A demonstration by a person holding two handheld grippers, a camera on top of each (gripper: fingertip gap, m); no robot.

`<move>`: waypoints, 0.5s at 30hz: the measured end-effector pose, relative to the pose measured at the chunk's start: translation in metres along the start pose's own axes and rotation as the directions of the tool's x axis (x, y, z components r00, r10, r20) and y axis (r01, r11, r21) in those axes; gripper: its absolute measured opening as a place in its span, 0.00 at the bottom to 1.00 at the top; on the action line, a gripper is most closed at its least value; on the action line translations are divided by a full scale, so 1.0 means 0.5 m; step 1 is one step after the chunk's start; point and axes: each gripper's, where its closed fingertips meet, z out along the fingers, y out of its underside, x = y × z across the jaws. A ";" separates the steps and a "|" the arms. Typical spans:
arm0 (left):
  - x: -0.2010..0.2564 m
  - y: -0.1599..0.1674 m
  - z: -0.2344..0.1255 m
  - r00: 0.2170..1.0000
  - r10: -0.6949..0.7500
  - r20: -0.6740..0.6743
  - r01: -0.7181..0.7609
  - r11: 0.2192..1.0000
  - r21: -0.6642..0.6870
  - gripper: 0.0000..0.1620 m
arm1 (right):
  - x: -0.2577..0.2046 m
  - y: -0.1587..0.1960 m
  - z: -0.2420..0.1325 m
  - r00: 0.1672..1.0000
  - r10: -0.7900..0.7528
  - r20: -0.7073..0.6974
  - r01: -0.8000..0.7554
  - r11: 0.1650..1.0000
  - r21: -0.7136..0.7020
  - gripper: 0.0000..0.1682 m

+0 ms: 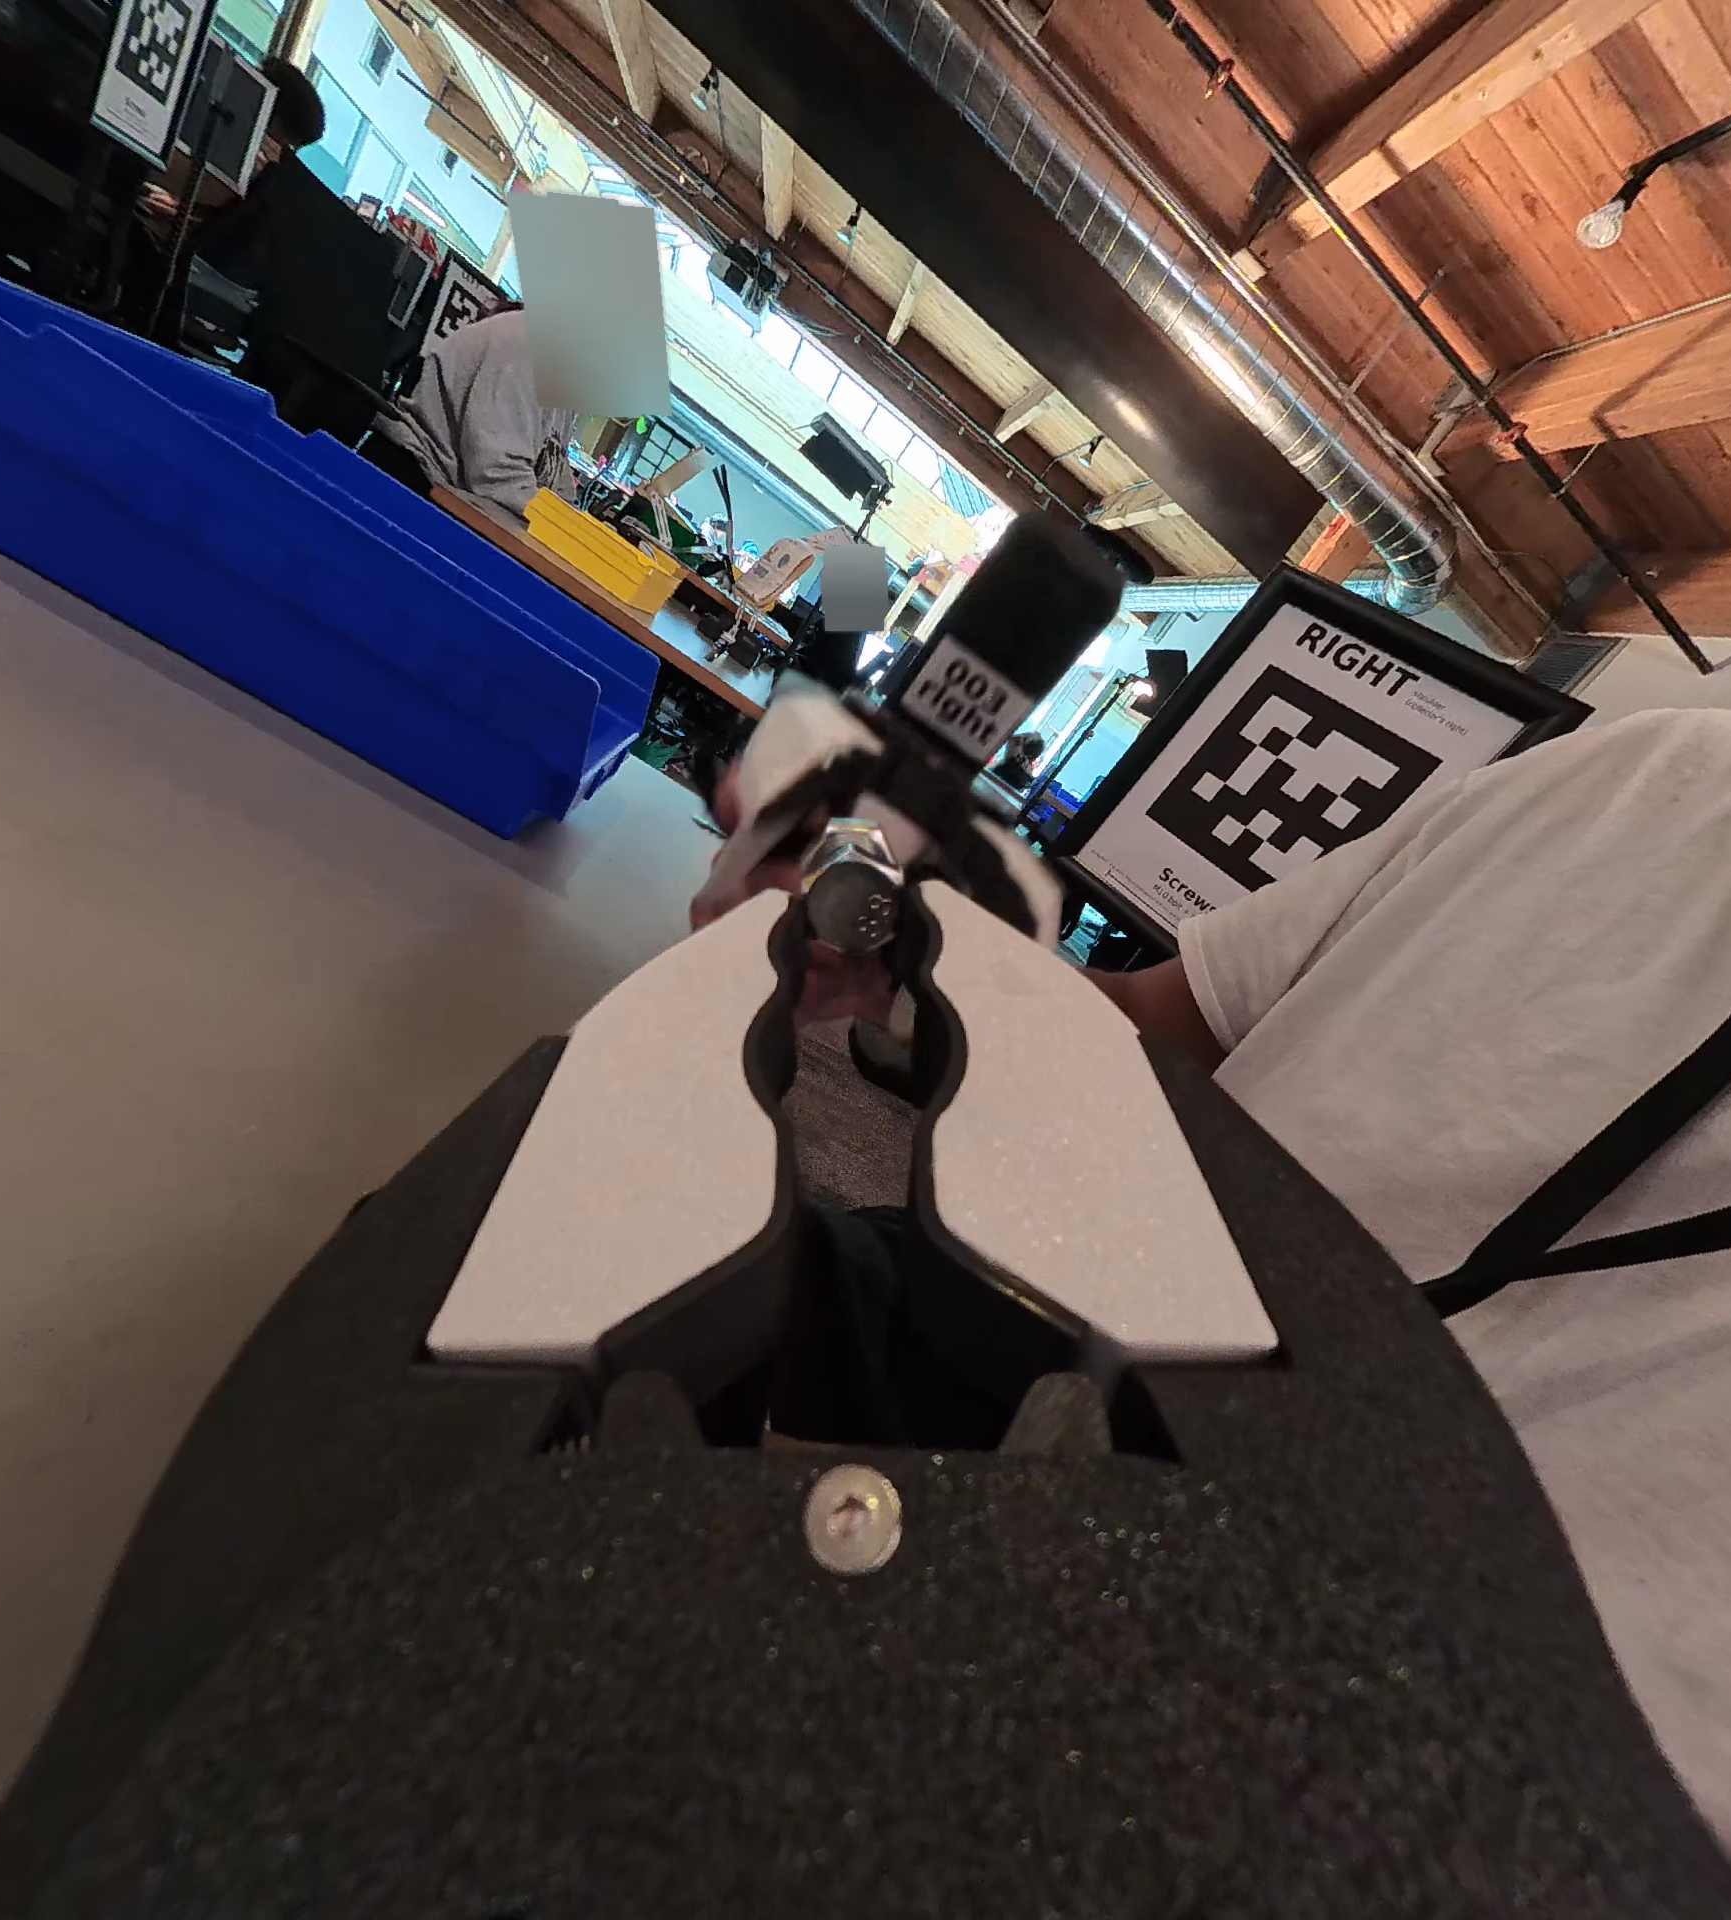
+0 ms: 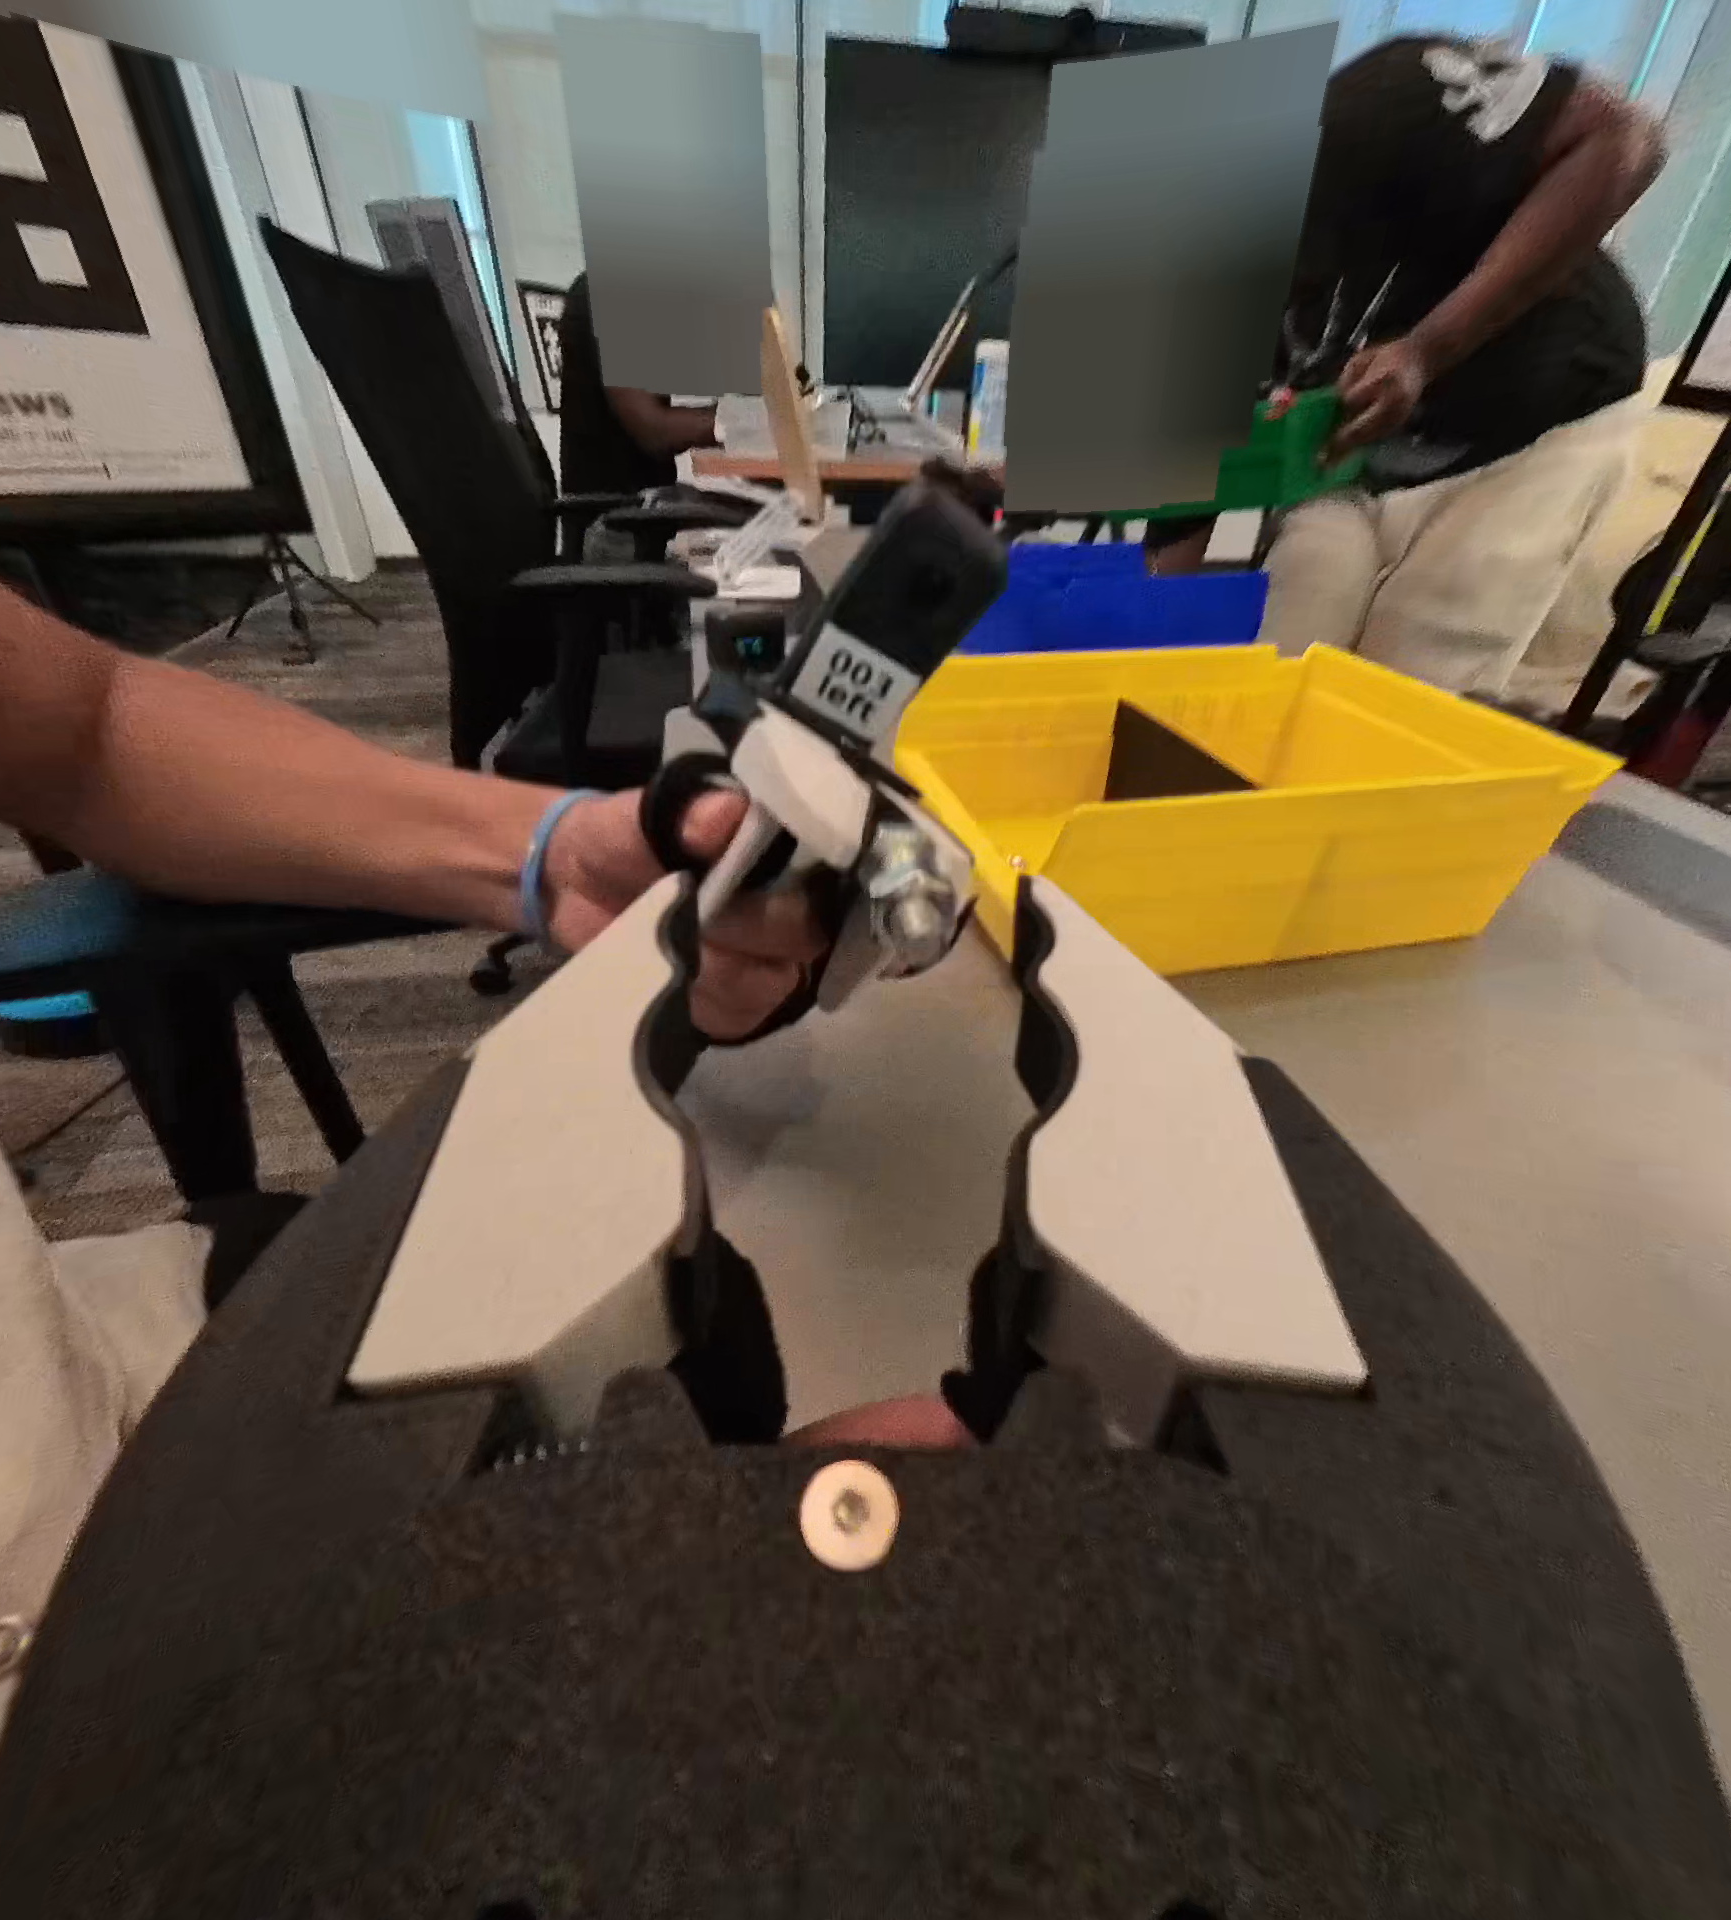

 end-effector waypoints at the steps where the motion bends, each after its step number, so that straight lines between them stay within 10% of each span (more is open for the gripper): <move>1: 0.000 0.001 0.001 1.000 0.000 -0.001 0.000 1.000 -0.002 0.11 | 0.000 -0.025 -0.005 1.000 -0.018 -0.004 0.018 0.999 0.031 0.35; 10: 0.001 -0.005 -0.001 1.000 0.004 -0.001 -0.004 1.000 0.010 0.10 | -0.041 0.131 0.028 0.997 0.047 0.065 -0.034 0.981 -0.189 0.36; 15: 0.002 -0.003 -0.001 1.000 0.002 -0.002 -0.002 1.000 0.009 0.11 | -0.003 0.010 0.003 1.000 -0.002 0.000 0.002 1.000 -0.014 0.35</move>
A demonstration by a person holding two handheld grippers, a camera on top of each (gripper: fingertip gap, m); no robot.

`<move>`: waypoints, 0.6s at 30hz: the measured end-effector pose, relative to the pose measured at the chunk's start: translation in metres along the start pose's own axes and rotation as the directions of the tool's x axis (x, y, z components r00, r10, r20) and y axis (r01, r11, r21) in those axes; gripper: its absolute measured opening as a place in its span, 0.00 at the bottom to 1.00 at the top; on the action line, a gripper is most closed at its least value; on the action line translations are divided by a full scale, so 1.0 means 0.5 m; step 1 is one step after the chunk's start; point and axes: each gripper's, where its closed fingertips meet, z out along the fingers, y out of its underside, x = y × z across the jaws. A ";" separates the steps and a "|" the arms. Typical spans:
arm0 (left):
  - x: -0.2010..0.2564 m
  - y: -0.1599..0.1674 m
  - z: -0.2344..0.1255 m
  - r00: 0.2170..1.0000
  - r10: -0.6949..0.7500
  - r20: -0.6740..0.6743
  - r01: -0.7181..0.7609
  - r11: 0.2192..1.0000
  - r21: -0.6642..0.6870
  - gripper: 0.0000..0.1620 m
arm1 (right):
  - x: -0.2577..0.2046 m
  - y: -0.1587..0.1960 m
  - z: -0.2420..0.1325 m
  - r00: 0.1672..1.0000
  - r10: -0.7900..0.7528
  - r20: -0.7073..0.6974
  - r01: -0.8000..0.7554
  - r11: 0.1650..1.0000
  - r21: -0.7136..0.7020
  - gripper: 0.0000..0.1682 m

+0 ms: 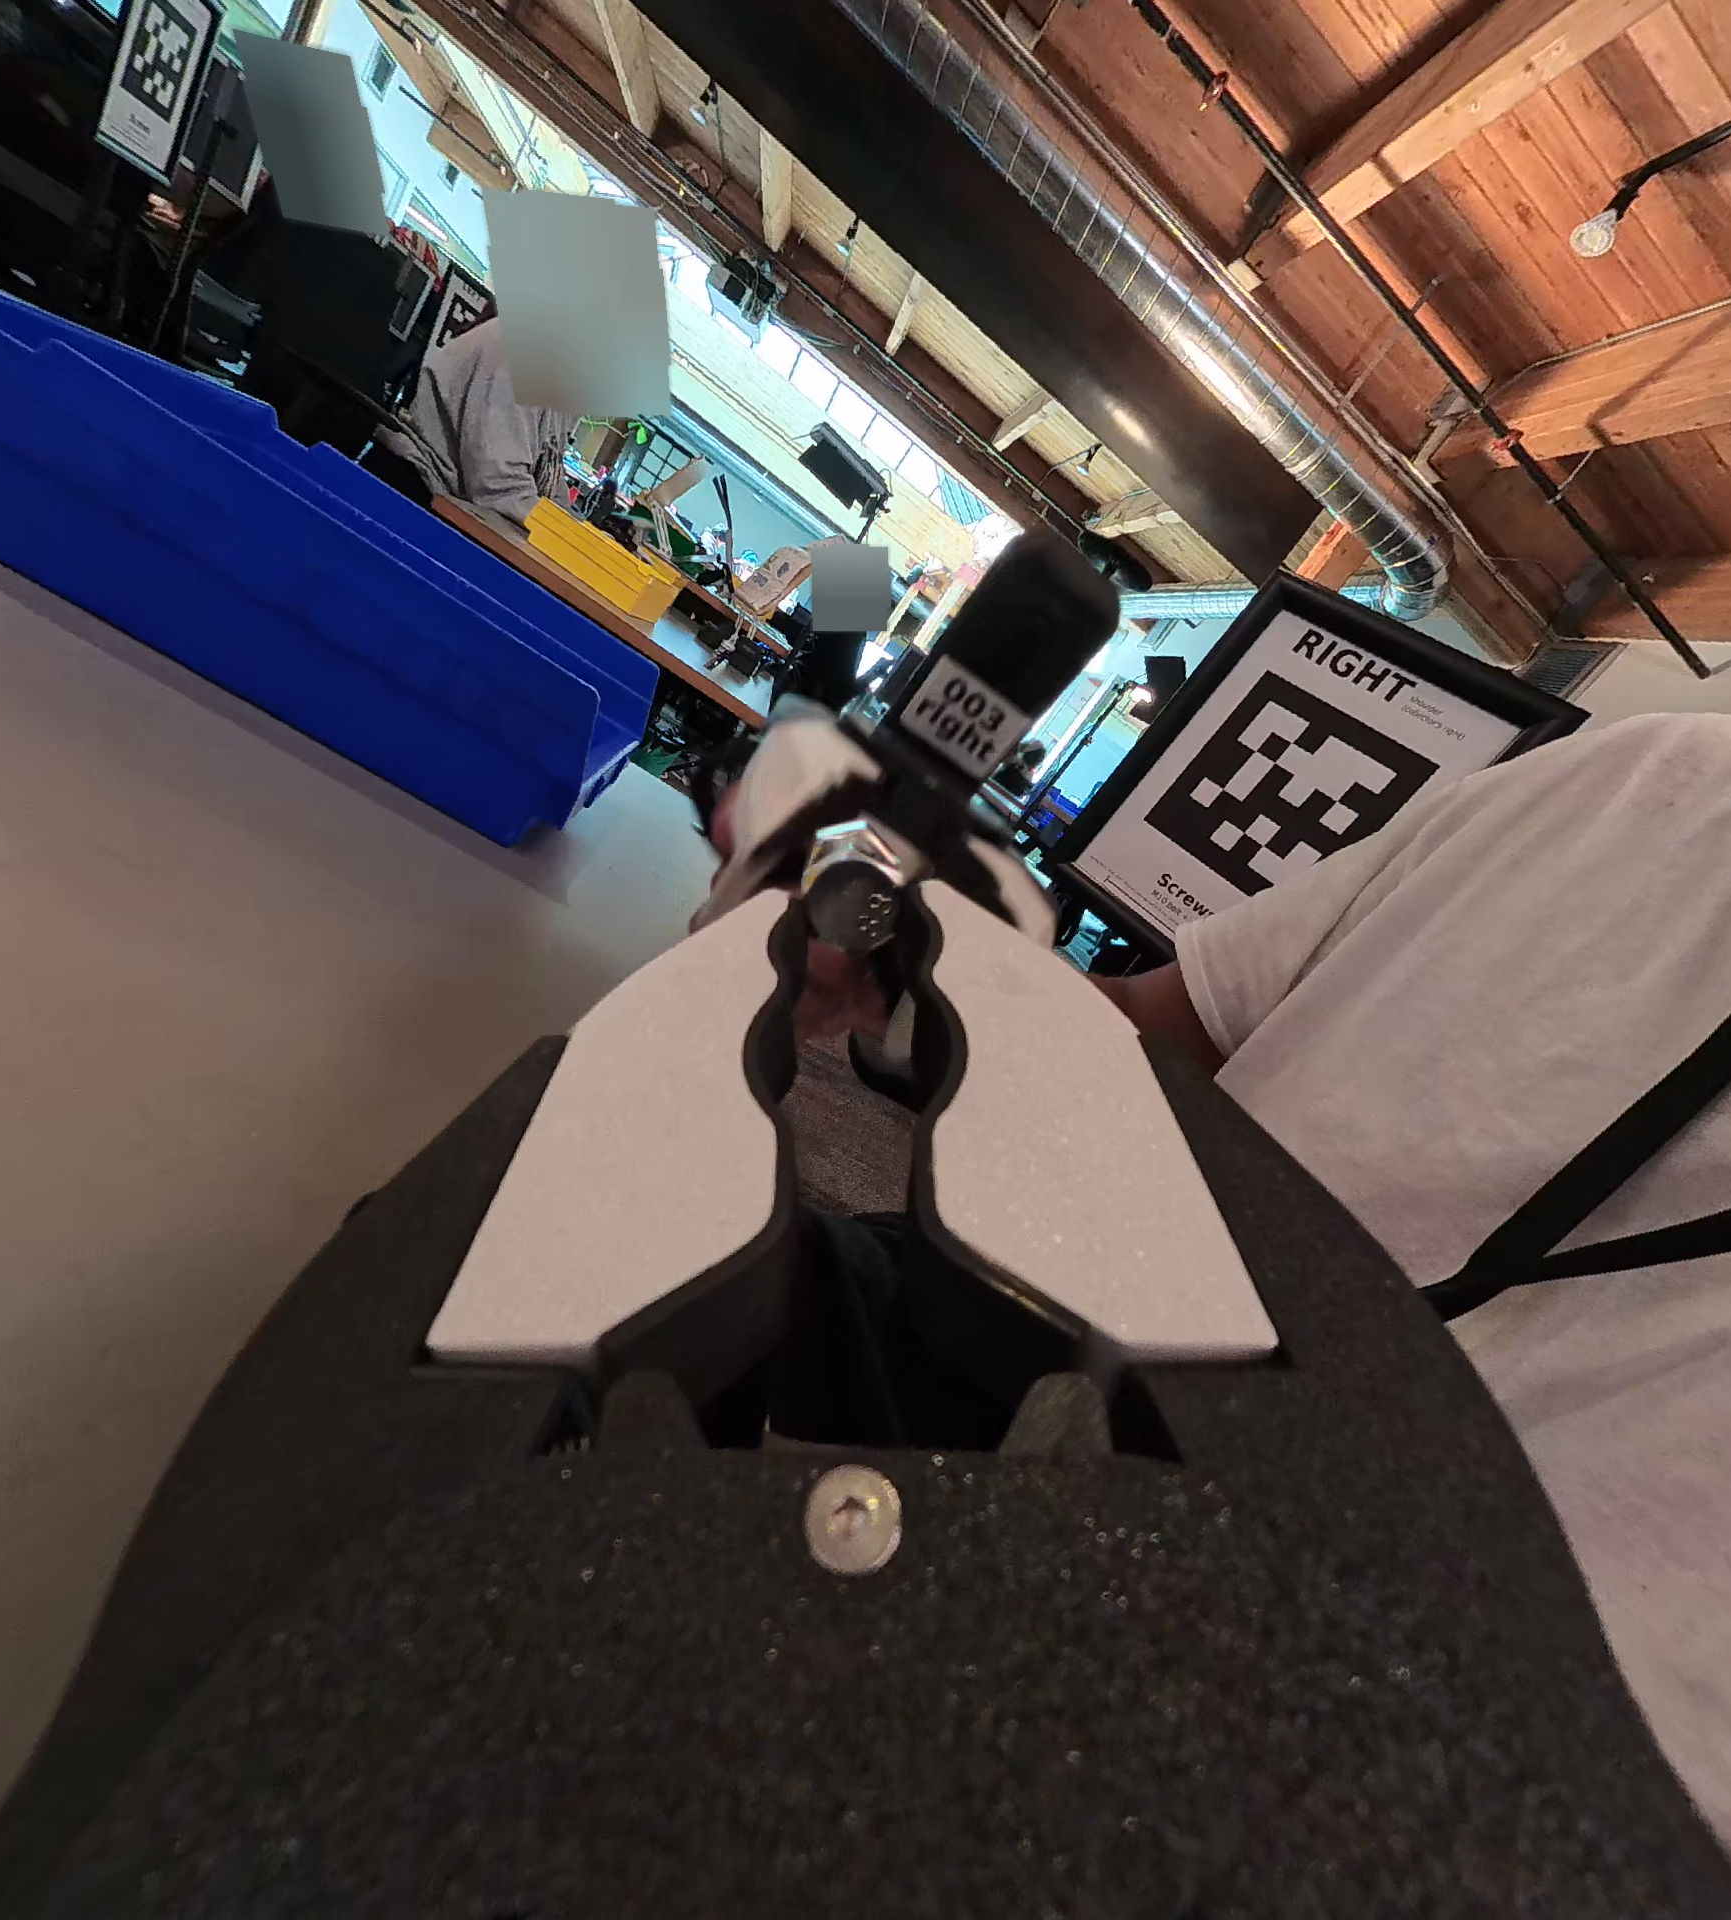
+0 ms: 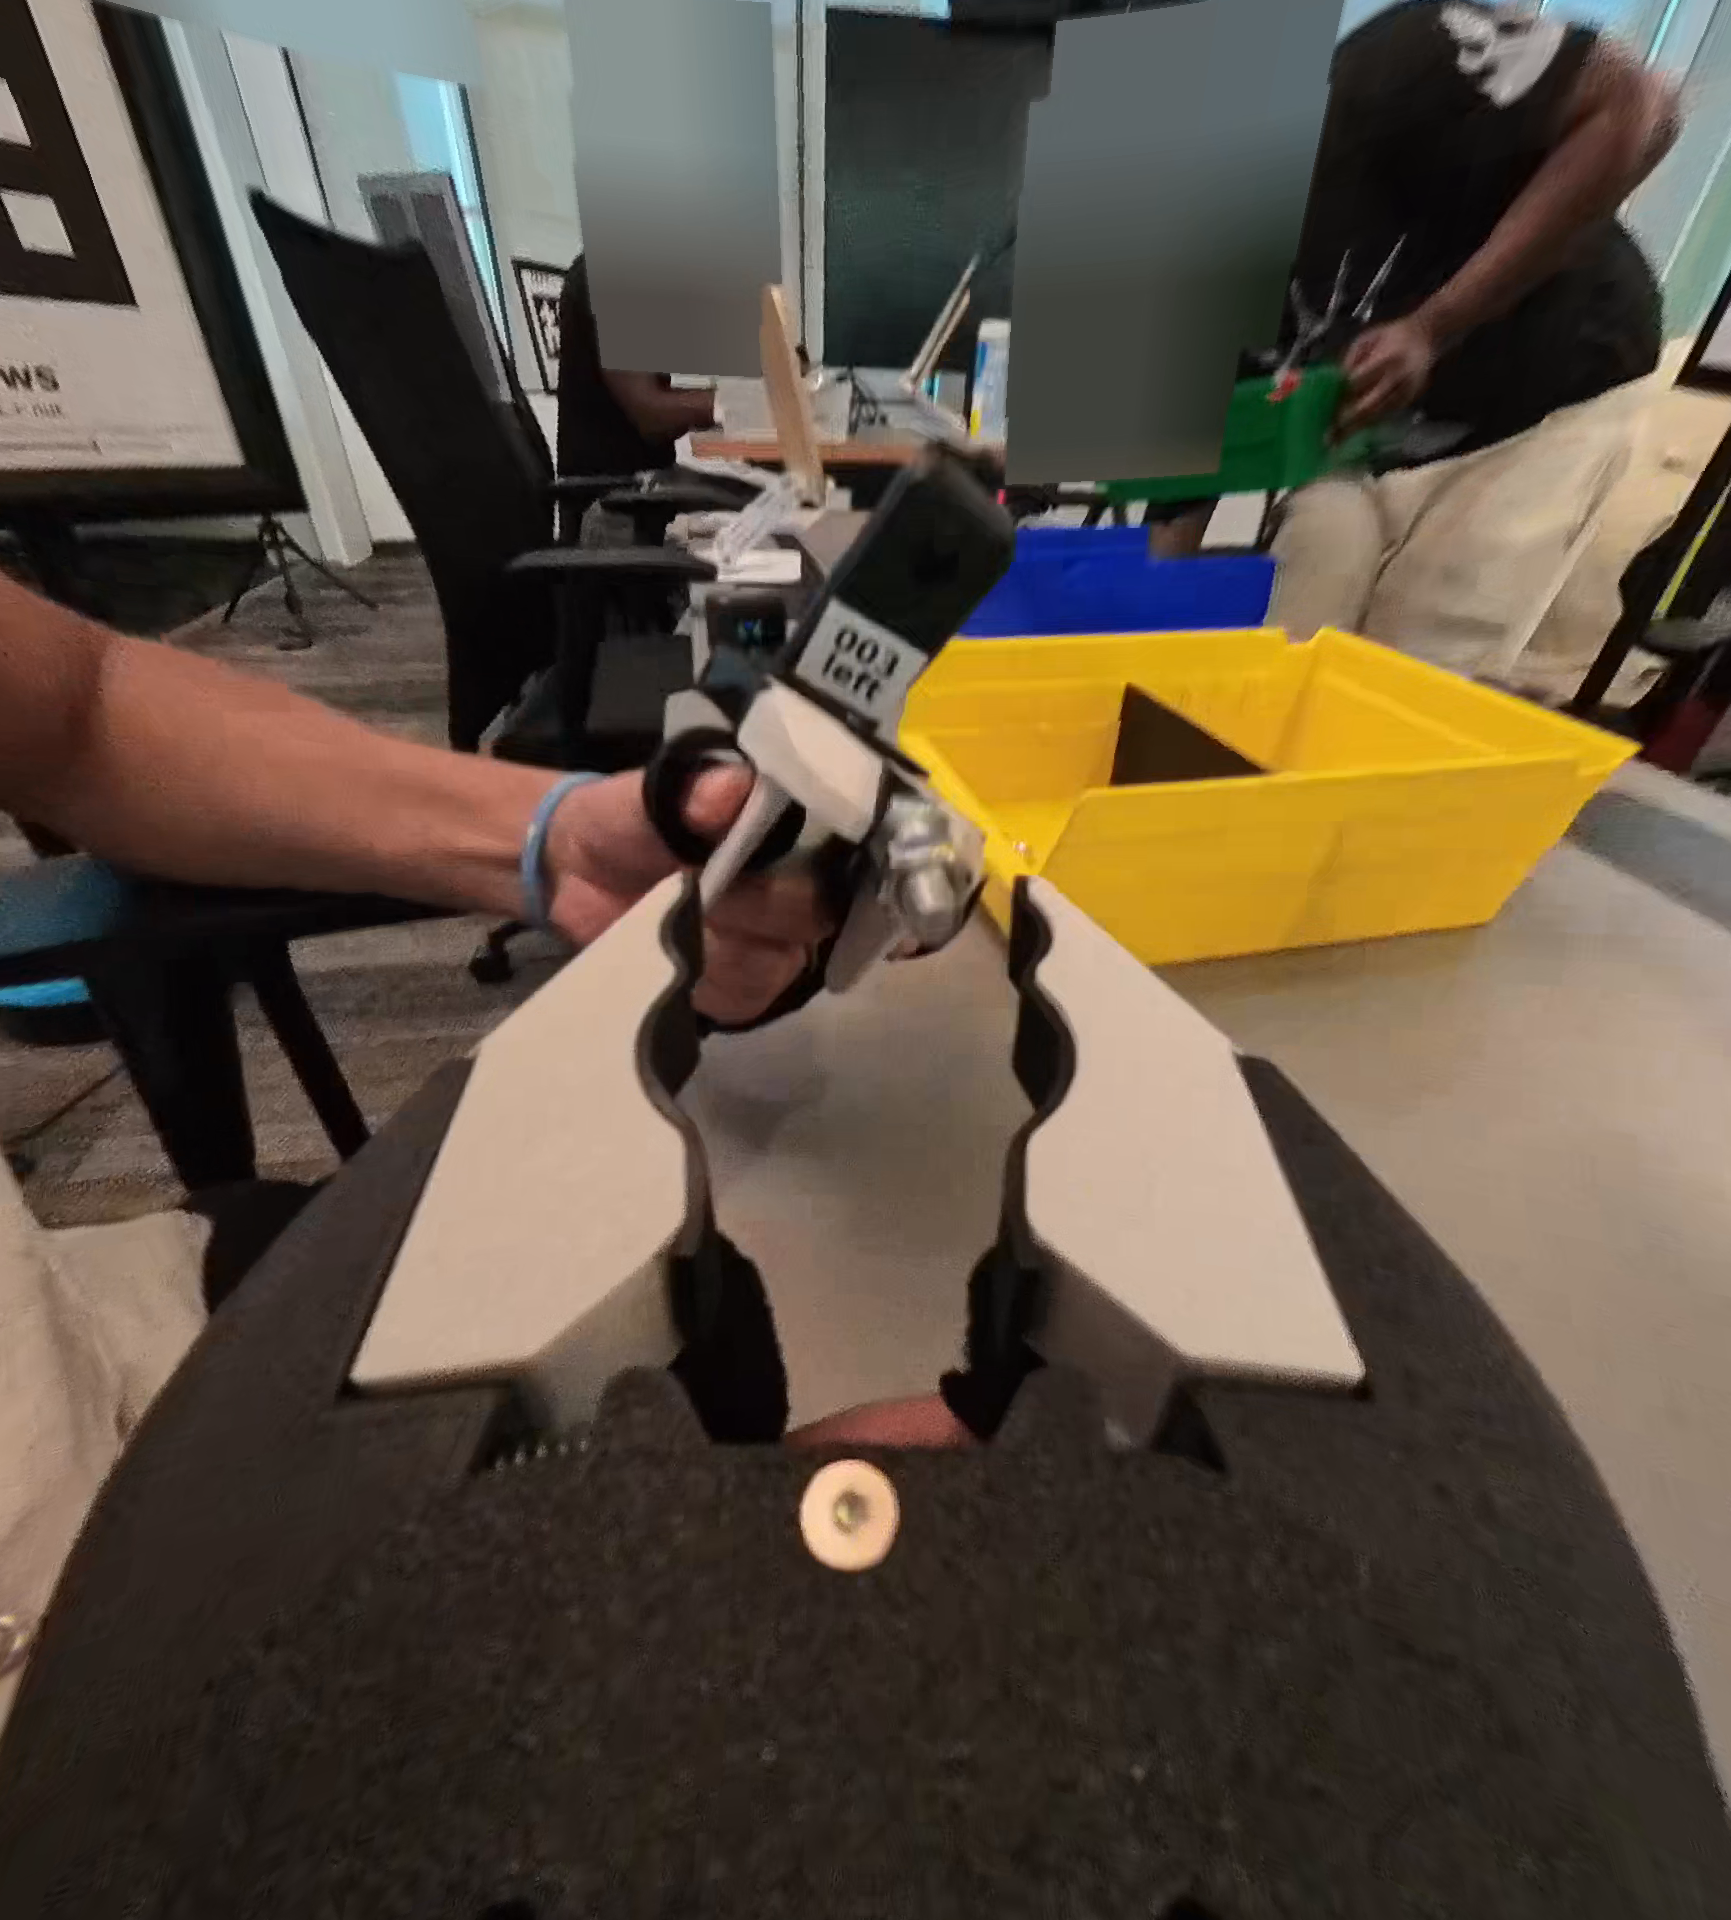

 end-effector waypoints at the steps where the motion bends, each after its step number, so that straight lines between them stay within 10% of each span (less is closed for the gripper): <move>1: 0.000 0.000 0.000 1.000 -0.001 0.000 0.001 1.000 0.001 0.11 | 0.001 -0.026 -0.005 1.000 -0.020 -0.009 0.020 0.999 0.035 0.35; 10: 0.006 0.001 0.002 1.000 0.001 -0.011 -0.001 1.000 0.001 0.11 | -0.046 0.137 0.037 0.992 0.074 0.106 -0.050 0.976 -0.214 0.34; 18: 0.002 0.004 -0.001 1.000 0.003 -0.002 -0.003 1.000 -0.008 0.11 | 0.013 0.001 -0.018 1.000 -0.002 -0.023 0.003 1.000 0.008 0.18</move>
